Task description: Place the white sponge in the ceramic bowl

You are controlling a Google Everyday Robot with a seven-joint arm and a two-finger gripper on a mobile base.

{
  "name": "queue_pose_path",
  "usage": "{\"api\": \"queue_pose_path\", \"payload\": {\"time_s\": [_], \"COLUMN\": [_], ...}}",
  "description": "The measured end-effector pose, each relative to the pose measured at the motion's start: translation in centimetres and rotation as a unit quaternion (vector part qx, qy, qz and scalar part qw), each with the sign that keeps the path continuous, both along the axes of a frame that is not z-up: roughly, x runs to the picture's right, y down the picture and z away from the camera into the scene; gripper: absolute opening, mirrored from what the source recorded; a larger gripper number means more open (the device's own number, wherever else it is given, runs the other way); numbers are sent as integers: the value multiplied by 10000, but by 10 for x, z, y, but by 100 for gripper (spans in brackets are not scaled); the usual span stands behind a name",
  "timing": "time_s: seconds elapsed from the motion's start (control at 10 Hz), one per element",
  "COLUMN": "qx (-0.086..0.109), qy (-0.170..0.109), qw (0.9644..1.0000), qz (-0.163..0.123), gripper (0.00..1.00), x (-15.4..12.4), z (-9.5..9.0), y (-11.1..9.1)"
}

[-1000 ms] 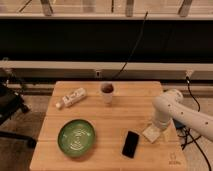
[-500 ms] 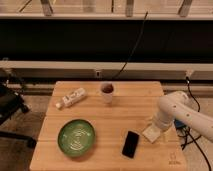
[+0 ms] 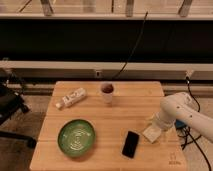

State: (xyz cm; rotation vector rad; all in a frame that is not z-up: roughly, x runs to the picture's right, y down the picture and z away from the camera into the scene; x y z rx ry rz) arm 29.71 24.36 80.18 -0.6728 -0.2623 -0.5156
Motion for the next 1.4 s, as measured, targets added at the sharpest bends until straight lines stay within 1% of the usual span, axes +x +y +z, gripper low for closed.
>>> {"api": "queue_pose_path", "payload": {"time_s": [0.2, 0.3, 0.5, 0.8, 1.0, 1.1, 1.3, 1.4], "qx": [8, 3, 6, 6, 19, 6, -21, 27], "qy": [9, 7, 7, -23, -23, -17, -15, -37], "qw": [10000, 10000, 9999, 9999, 9999, 9999, 9999, 9998], "qz": [-46, -68, -116, -145, -155, -161, -165, -176], "gripper": [80, 75, 58, 27, 5, 1, 0, 0], "x": [4, 5, 6, 6, 7, 7, 8, 8], "z": [9, 12, 15, 16, 14, 13, 11, 7], "y": [3, 4, 5, 5, 3, 3, 4, 0]}}
